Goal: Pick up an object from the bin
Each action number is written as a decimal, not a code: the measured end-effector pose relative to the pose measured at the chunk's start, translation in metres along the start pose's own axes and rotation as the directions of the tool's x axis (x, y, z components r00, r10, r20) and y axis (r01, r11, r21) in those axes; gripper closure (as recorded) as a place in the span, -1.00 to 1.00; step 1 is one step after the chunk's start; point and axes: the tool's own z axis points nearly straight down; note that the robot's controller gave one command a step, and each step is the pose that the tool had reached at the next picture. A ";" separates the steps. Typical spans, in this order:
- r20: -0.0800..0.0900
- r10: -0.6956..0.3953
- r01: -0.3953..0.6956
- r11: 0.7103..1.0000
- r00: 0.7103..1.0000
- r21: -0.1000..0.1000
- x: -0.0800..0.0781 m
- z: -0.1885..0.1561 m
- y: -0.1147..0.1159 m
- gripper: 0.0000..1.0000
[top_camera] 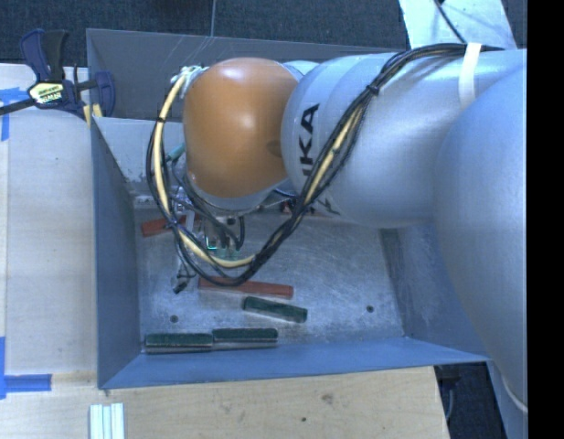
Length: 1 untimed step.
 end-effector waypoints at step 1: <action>0.010 -0.074 0.074 0.997 0.997 0.000 -0.036 0.011 -0.018 -1.00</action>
Offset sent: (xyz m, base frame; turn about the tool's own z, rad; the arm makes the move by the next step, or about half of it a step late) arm 0.0343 -0.0166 -0.0106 -0.0749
